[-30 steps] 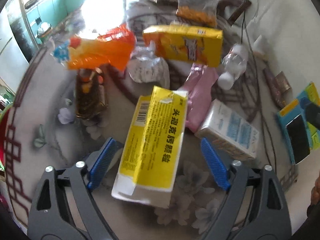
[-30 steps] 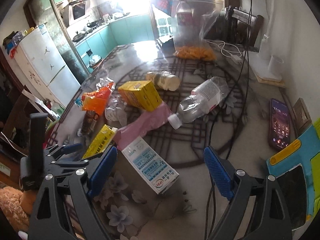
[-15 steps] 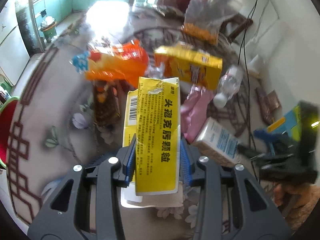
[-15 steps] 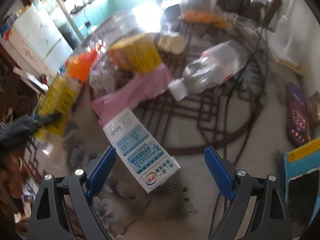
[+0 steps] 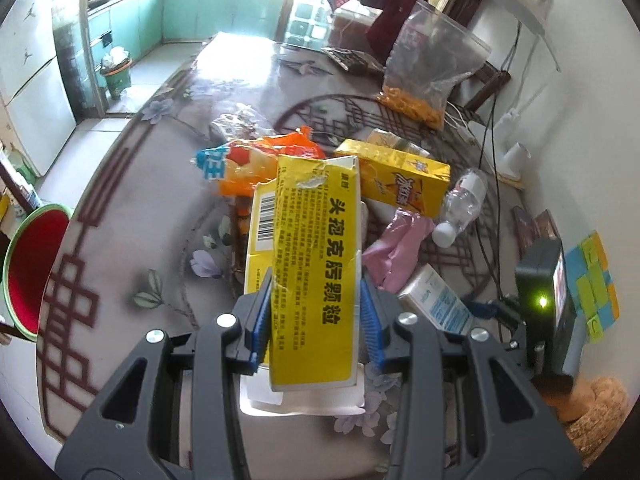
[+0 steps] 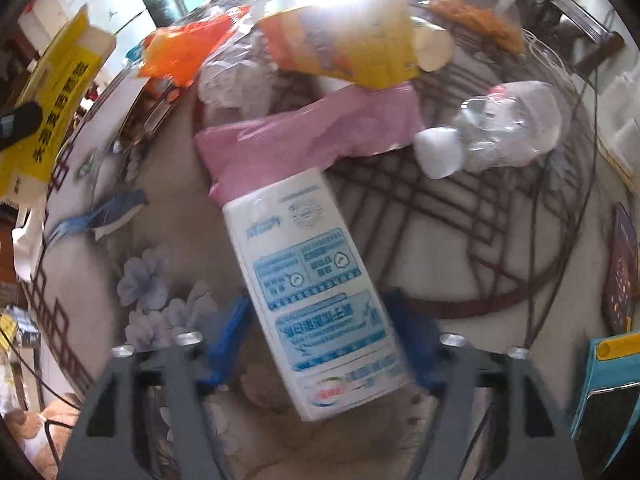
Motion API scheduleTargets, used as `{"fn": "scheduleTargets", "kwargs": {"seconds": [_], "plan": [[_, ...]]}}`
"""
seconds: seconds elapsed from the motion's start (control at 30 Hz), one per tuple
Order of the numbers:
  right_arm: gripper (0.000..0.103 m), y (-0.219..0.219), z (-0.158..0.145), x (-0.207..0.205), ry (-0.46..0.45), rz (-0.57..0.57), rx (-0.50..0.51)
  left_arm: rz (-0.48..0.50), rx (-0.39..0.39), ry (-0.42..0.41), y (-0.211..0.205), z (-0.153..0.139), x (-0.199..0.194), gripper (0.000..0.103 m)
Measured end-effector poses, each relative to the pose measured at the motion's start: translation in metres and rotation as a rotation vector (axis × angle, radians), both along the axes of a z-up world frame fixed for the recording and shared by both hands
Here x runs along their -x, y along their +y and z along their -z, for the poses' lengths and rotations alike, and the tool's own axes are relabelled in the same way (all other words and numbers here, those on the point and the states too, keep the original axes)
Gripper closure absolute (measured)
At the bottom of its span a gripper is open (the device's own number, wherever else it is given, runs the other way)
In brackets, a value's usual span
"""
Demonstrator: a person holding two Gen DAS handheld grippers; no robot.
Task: Collect trash
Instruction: 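Grasp the yellow box with the left tool while the right tool grasps the milk carton, then carry the yellow box and milk carton toward the red bucket with both tools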
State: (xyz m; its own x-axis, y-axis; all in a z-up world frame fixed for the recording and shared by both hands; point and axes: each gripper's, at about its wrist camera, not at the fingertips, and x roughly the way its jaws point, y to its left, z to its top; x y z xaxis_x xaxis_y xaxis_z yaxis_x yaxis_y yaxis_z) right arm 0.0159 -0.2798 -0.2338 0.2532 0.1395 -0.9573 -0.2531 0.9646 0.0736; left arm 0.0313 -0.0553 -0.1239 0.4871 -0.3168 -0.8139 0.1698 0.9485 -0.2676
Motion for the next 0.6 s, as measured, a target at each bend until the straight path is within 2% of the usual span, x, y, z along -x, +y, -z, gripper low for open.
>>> {"fn": "scheduleTargets", "kwargs": {"seconds": [0.03, 0.2, 0.4, 0.6], "plan": [[0.051, 0.0, -0.002, 0.002, -0.002, 0.006, -0.017, -0.003, 0.003, -0.001, 0.002, 0.0, 0.0, 0.066], [0.052, -0.012, -0.023, 0.009, -0.05, 0.068, -0.097, -0.01, 0.009, -0.012, 0.009, -0.004, 0.002, 0.066], [0.052, -0.022, -0.075, 0.018, -0.189, 0.125, -0.152, -0.018, 0.027, -0.013, 0.017, -0.007, 0.003, 0.066], [0.052, -0.012, -0.116, 0.014, -0.298, 0.131, -0.177, -0.029, 0.039, -0.035, 0.028, -0.016, 0.003, 0.066]]}}
